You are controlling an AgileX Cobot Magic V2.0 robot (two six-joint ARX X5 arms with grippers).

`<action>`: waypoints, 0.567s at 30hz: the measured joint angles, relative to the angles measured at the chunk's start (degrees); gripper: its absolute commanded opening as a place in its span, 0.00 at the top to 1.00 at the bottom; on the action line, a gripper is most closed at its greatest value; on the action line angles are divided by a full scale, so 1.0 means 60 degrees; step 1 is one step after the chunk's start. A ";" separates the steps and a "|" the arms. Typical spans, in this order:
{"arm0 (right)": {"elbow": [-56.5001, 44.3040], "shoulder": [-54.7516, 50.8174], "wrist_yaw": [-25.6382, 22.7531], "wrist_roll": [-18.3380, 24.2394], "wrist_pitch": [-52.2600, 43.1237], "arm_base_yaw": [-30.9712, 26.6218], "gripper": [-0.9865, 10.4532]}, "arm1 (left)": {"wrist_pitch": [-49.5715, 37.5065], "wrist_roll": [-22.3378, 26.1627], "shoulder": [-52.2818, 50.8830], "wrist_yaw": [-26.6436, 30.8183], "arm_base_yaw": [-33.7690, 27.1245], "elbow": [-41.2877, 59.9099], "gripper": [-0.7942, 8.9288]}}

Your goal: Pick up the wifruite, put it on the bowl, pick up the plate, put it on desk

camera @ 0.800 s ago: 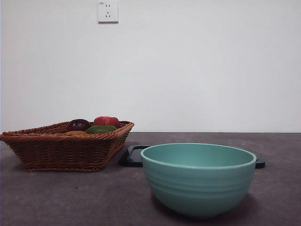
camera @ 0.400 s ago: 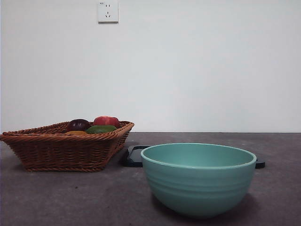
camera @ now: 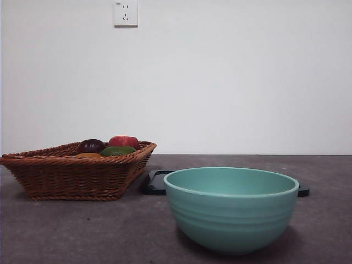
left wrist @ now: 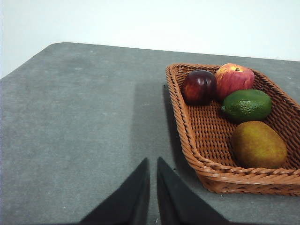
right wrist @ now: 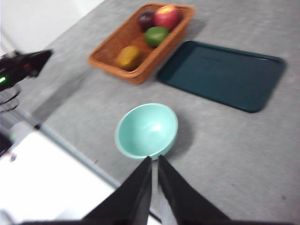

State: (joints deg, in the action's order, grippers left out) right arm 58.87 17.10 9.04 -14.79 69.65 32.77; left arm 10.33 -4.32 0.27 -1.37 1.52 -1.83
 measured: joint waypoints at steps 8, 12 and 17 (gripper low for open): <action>-0.2106 -0.0543 -0.1024 0.1443 -0.3246 -0.2586 0.90 | 0.0000 0.0000 0.0000 -0.0004 0.0000 0.0000 0.89; -0.4517 -0.1399 -0.0980 0.2018 -0.6925 -0.3829 0.90 | 0.0000 0.0000 0.0000 -0.0004 0.0000 0.0000 0.89; -0.6976 -0.2095 -0.1013 0.2208 -0.9741 -0.5169 0.90 | 0.0000 0.0000 0.0000 0.0000 0.0000 0.0000 0.89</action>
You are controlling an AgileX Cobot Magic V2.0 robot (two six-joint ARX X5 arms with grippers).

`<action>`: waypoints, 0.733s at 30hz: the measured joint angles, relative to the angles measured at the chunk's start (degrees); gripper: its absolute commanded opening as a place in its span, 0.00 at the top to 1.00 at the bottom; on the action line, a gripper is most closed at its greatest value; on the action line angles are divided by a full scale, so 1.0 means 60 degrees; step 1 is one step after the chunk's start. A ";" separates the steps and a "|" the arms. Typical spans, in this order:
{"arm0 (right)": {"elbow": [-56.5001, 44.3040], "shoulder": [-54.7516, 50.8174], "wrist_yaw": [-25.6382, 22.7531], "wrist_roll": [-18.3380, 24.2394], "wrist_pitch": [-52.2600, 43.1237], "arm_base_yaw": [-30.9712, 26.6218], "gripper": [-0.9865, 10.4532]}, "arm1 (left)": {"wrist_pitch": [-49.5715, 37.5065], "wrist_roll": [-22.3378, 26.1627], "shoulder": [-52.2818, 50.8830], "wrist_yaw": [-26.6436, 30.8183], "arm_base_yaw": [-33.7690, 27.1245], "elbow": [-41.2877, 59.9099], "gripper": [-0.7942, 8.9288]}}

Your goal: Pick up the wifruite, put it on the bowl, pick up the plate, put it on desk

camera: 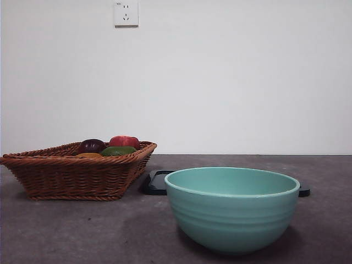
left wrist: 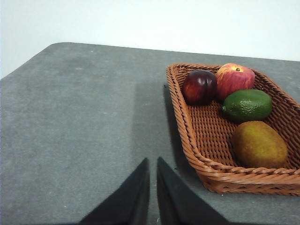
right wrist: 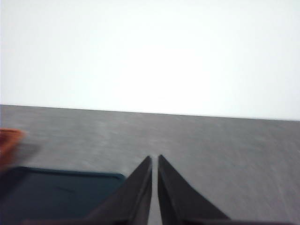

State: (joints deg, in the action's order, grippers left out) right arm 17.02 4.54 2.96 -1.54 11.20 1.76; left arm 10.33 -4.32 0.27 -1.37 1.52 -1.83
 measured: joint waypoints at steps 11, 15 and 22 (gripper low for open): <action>-0.2663 -0.0703 -0.0004 0.0047 -0.0237 -0.0372 0.90 | 0.0000 0.0004 0.0000 0.0000 0.0000 0.0000 0.89; -0.2677 -0.0696 -0.0080 0.0219 -0.0233 -0.0342 0.90 | 0.0000 0.0029 0.0000 0.0000 0.0000 0.0000 0.89; -0.2677 -0.0696 -0.0678 0.0302 -0.0233 0.0055 0.90 | 0.0000 0.0036 0.0000 -0.0004 0.0000 0.0000 0.89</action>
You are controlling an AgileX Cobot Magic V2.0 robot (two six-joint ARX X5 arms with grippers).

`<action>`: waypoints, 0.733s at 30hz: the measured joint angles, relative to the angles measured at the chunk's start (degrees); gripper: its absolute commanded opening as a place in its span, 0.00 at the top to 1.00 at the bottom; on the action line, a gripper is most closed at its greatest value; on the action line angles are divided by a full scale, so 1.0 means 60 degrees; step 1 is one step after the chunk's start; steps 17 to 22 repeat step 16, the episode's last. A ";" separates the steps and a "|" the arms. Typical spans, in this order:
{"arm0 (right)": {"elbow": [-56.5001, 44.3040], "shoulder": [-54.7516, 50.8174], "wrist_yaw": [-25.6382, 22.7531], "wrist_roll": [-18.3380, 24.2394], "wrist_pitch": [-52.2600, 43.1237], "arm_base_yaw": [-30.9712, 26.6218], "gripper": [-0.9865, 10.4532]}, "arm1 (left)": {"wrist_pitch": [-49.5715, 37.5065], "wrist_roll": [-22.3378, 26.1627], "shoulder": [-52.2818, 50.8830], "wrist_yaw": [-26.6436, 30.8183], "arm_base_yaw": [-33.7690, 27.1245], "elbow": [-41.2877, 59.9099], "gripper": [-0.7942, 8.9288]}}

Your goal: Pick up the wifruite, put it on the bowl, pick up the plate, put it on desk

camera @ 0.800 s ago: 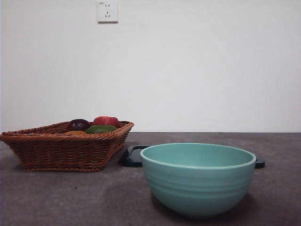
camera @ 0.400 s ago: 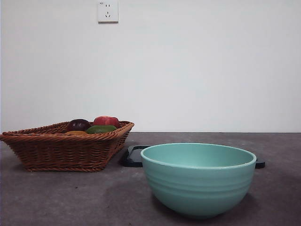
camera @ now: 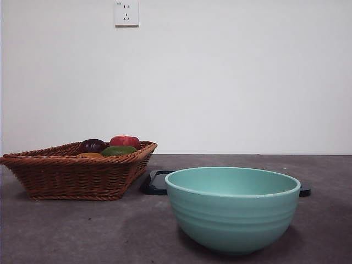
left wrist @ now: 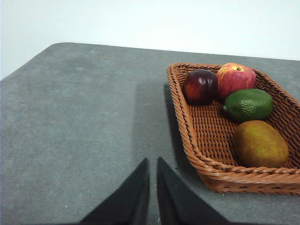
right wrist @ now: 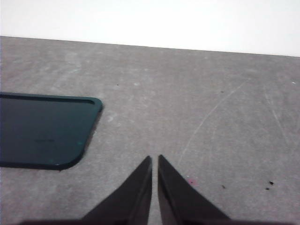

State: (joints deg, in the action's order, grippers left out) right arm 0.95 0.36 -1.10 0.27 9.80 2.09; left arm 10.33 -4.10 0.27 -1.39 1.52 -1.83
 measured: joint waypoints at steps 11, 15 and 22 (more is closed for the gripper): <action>0.0000 0.0000 -0.0015 -0.0004 -0.0029 0.0047 0.90 | 0.0000 0.0000 0.0000 0.0000 0.0000 0.0000 0.89; -0.0004 0.0000 -0.0029 -0.0004 -0.0055 0.0047 0.90 | 0.0000 0.0004 0.0000 0.0000 0.0000 0.0000 0.89; -0.0004 0.0000 -0.0029 -0.0004 -0.0058 0.0047 0.90 | 0.0000 0.0004 0.0000 0.0000 0.0000 0.0000 0.89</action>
